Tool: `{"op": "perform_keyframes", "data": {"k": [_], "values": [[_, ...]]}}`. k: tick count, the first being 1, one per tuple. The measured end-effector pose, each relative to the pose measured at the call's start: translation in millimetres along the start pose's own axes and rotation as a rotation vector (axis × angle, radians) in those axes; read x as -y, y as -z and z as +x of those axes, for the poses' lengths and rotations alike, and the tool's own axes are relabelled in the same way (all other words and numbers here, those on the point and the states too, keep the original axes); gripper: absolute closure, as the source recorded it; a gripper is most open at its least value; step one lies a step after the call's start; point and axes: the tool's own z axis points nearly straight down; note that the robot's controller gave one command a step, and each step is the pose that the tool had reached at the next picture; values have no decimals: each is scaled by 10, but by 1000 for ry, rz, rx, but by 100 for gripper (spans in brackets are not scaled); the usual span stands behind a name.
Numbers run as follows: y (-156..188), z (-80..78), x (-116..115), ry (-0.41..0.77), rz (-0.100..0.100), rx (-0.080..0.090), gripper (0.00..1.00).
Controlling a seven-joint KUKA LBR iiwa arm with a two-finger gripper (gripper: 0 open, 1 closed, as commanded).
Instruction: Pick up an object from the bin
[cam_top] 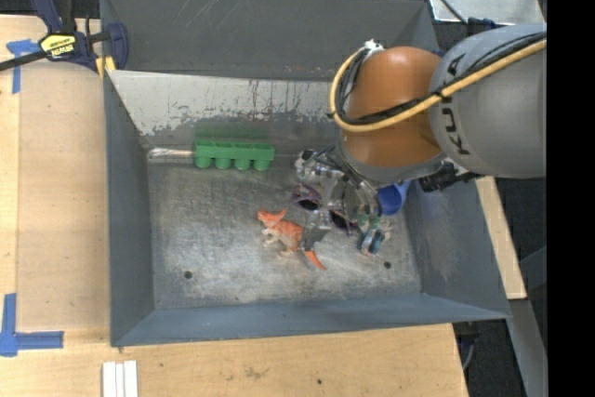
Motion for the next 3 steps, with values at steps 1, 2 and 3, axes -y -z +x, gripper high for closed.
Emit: {"op": "perform_keyframes", "data": {"k": [1,2,3], "values": [[-551,97,-19,-25,0,-6,0],[-540,196,-297,-205,-2,9,100],[-540,196,-297,-204,-2,9,100]]}}
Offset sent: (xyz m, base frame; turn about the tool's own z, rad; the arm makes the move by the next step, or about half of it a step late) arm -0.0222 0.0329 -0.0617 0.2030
